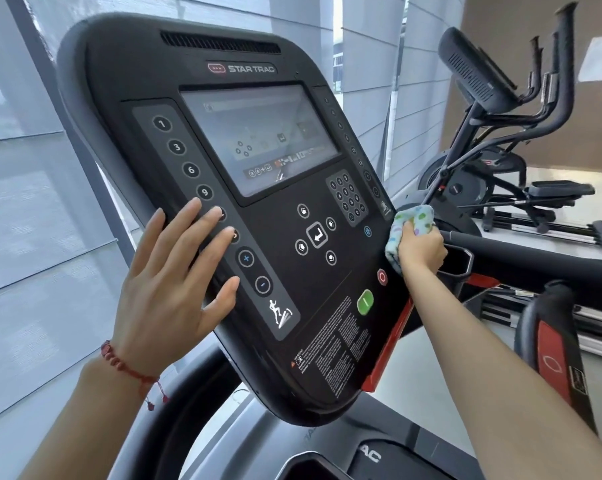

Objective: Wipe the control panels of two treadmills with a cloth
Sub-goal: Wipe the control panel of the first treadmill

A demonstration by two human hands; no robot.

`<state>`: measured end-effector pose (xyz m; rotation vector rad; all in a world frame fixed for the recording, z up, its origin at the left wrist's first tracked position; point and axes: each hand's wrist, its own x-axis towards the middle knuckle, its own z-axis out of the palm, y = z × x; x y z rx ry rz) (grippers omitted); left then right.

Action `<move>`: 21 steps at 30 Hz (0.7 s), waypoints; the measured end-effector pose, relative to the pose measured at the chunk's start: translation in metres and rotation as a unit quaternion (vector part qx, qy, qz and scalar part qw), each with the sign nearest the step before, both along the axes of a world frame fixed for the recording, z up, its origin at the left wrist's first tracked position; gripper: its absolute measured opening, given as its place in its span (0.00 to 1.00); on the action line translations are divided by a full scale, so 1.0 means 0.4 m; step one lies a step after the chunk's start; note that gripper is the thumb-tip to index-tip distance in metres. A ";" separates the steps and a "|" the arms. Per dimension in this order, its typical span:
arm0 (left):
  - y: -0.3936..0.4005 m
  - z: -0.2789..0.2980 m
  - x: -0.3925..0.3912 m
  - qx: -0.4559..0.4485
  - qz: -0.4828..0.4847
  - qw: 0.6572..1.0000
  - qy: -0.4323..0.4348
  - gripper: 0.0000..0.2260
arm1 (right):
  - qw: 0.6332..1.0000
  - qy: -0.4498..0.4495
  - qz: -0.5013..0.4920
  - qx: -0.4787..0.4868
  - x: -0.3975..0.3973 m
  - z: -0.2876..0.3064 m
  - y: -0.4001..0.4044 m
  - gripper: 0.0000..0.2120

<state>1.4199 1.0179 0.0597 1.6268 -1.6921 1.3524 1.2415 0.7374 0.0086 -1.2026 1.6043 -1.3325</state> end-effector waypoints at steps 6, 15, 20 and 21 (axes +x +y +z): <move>-0.011 0.054 0.023 -0.031 0.013 0.999 -0.002 0.18 | 0.998 -0.018 0.023 -0.050 0.063 0.092 -0.042 0.22; -0.020 0.088 0.062 -0.014 0.005 1.000 -0.024 0.19 | 0.985 -0.025 0.095 -0.141 0.219 0.321 -0.113 0.16; -0.022 0.086 0.063 -0.020 -0.005 1.000 -0.021 0.19 | 0.972 -0.002 0.138 -0.190 0.293 0.448 -0.106 0.20; -0.022 0.085 0.063 -0.020 -0.006 1.000 -0.019 0.19 | 0.968 -0.001 0.151 -0.202 0.310 0.473 -0.101 0.20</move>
